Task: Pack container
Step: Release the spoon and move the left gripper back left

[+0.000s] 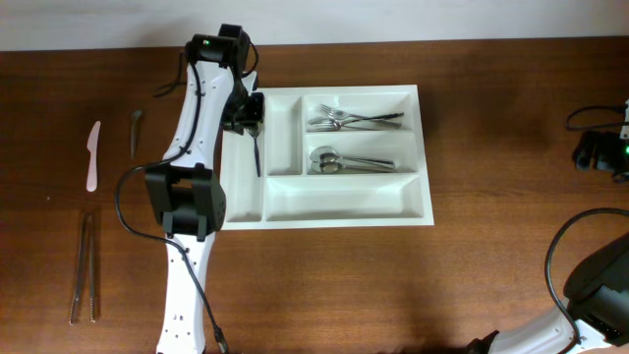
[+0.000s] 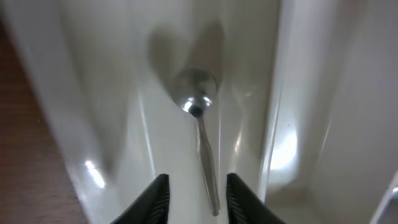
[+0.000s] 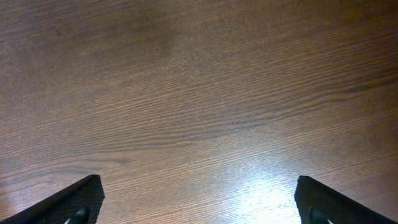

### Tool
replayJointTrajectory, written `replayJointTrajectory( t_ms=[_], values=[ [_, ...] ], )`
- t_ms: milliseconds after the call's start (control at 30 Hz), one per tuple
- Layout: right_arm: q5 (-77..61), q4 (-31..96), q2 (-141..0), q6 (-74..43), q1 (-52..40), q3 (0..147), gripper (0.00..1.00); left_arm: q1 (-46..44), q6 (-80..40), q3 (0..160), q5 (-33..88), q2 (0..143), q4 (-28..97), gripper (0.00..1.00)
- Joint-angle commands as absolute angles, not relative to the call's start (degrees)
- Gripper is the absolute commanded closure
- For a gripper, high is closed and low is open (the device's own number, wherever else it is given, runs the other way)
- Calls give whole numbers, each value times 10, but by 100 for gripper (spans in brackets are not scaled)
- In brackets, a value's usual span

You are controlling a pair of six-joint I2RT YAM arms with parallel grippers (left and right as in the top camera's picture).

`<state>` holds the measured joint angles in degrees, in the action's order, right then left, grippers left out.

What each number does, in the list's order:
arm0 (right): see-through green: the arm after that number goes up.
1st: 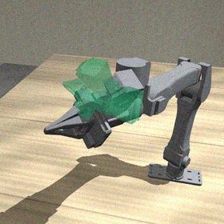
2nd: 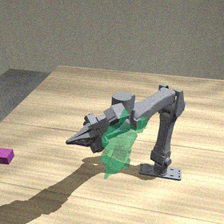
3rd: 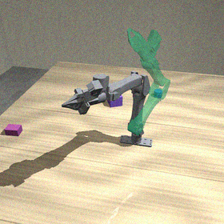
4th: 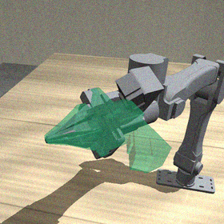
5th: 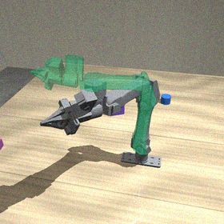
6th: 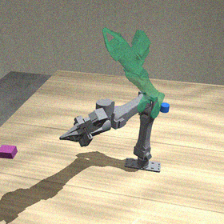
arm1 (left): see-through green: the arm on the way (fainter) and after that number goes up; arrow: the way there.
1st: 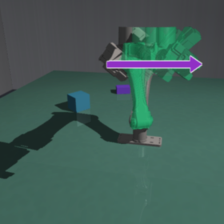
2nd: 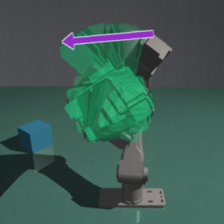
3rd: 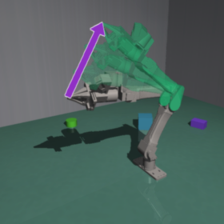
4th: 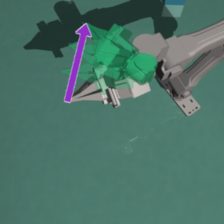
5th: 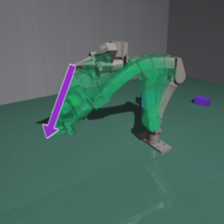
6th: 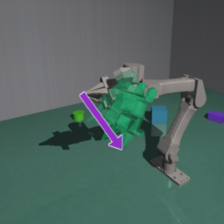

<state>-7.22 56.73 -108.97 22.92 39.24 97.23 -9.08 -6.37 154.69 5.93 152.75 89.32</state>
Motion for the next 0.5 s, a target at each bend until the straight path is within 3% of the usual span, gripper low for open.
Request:
replayJointTrajectory(
  t_ms=[0, 33, 167, 267, 367, 467],
  values=[
    [-80, 567, -1095, 229, 394, 969, 1, -67, -36, 1585, 60, 1519, 894, 43],
    [-80, 567, -1095, 229, 394, 969, 1, -60, -28, 1592, 60, 1518, 895, 35],
    [-80, 567, -1095, 229, 394, 969, 1, -30, -17, 1620, 60, 1518, 908, 24],
    [-80, 567, -1095, 229, 394, 969, 1, 0, -17, 1639, 59, 1518, 931, 6],
    [-80, 567, -1095, 229, 394, 969, 1, 36, -17, 1654, 60, 1518, 954, 0],
    [-80, 567, -1095, 229, 394, 969, 1, 76, -17, 1656, 59, 1518, 967, 1]
  ],
)
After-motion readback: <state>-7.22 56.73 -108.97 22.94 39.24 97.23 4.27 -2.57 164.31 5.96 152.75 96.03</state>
